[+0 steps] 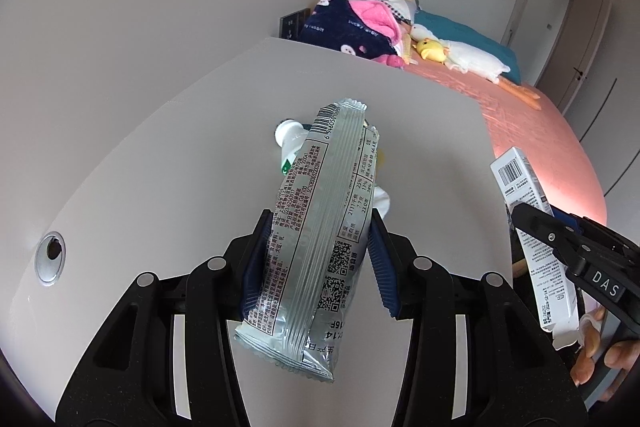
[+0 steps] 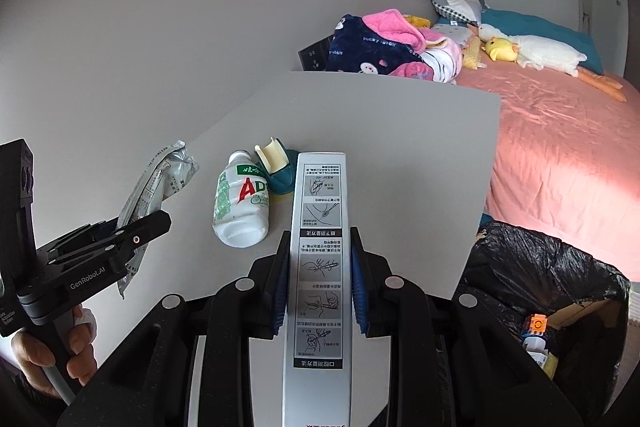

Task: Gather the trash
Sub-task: 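Carry the snack bag and white box over the bin and release both, then move both tools back toward the AD bottle and toy stand on the desk, then grasp the white AD bottle with the left gripper while the right gripper grasps the teal toy stand, then lift the AD bottle and teal toy stand and carry both over the bin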

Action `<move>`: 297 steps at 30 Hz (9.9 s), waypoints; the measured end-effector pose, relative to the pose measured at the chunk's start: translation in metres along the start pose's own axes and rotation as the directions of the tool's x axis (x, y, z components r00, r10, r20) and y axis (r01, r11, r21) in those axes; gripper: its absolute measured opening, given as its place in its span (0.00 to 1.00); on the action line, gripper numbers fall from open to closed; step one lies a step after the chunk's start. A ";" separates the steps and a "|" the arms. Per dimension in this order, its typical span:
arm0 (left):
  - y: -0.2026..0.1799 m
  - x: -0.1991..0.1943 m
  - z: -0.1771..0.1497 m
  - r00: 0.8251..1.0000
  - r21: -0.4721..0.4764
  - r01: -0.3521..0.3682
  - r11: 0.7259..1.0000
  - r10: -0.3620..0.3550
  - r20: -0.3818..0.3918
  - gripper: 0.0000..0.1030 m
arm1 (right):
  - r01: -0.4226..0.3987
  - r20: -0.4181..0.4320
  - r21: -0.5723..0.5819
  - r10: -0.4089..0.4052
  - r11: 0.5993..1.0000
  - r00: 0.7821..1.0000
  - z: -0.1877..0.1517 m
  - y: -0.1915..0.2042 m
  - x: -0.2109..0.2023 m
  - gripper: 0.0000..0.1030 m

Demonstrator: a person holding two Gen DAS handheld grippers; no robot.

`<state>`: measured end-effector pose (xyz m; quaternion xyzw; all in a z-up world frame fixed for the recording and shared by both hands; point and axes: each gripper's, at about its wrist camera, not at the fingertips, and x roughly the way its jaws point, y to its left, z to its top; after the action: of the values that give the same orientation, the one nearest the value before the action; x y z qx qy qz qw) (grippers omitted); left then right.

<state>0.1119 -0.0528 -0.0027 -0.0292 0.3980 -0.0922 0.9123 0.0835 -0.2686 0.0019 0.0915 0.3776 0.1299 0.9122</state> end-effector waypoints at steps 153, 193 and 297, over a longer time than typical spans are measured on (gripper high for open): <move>-0.023 0.096 0.019 0.988 -0.049 0.055 0.997 -0.061 -0.141 0.94 | 0.067 -0.021 0.124 -0.065 0.990 0.998 0.015 -0.078 0.047 0.88; 0.093 0.089 0.037 0.988 -0.247 -0.145 0.958 0.125 -0.092 0.72 | -0.013 -0.102 -0.095 0.003 0.995 0.995 0.049 0.025 0.142 0.88; -0.100 -0.033 -0.011 0.991 -0.024 0.109 0.994 -0.107 0.076 0.57 | 0.007 0.115 0.045 -0.012 0.999 0.993 -0.018 -0.060 -0.070 0.38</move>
<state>0.0678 -0.1440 0.0260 -0.0667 0.3629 -0.1346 0.9196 0.0329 -0.3461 0.0201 0.1175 0.3274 0.1116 0.9309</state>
